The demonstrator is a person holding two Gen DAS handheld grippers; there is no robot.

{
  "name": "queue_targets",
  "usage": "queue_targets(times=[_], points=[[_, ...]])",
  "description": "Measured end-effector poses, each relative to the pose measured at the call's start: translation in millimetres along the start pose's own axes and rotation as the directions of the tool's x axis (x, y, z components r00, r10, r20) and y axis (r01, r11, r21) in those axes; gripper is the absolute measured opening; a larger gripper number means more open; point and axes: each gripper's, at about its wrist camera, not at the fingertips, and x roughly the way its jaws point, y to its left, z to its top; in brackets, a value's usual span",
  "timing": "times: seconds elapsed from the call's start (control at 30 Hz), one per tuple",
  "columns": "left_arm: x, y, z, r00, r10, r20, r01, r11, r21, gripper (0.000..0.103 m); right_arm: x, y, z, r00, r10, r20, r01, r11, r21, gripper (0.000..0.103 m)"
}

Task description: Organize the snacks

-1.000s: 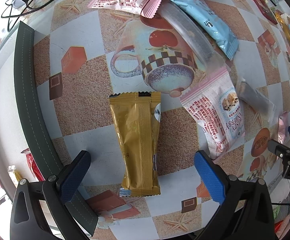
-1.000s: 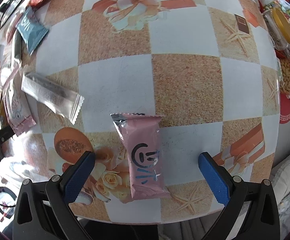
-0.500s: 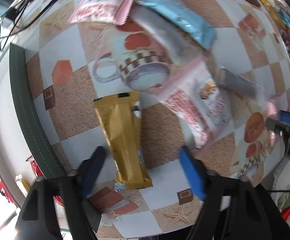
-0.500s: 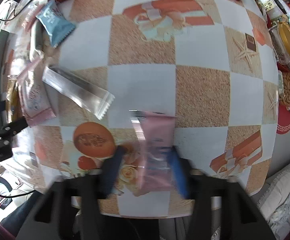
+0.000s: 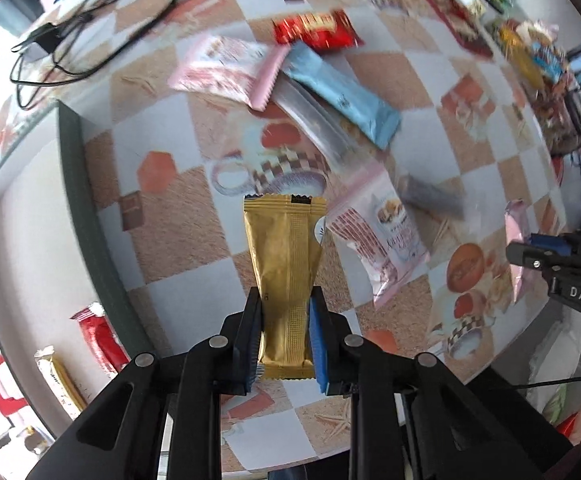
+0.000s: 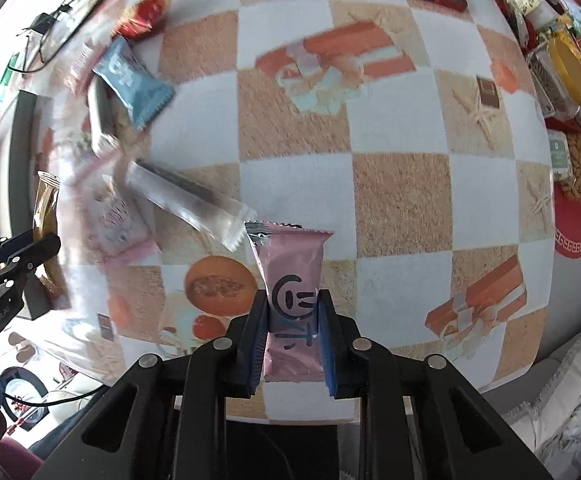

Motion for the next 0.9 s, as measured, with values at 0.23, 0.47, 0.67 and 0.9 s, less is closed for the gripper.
queue_targets(times=[0.23,0.47,0.67,0.9], points=[[-25.2,17.8,9.6,0.997,-0.026,0.072,0.03,0.999,-0.044,0.024,-40.2,26.2,25.2,0.998,0.023,0.056,-0.02,0.999,-0.046,0.025],[-50.3,42.0,-5.6,0.99,-0.046,0.136,0.063,0.99,-0.124,0.024,-65.4,61.4,42.8,0.995,0.059,0.083,-0.049,0.992,-0.112,0.025],[-64.6,74.4,-24.0,0.983,-0.04,0.18,0.076,0.977,-0.199,0.024,-70.2,97.9,40.1,0.993,0.08,0.089,-0.061,0.978,-0.198,0.025],[-73.7,110.5,-40.6,0.98,-0.005,0.2,0.063,0.957,-0.282,0.024,-48.9,157.9,32.4,0.992,0.094,0.089,-0.062,0.947,-0.316,0.025]])
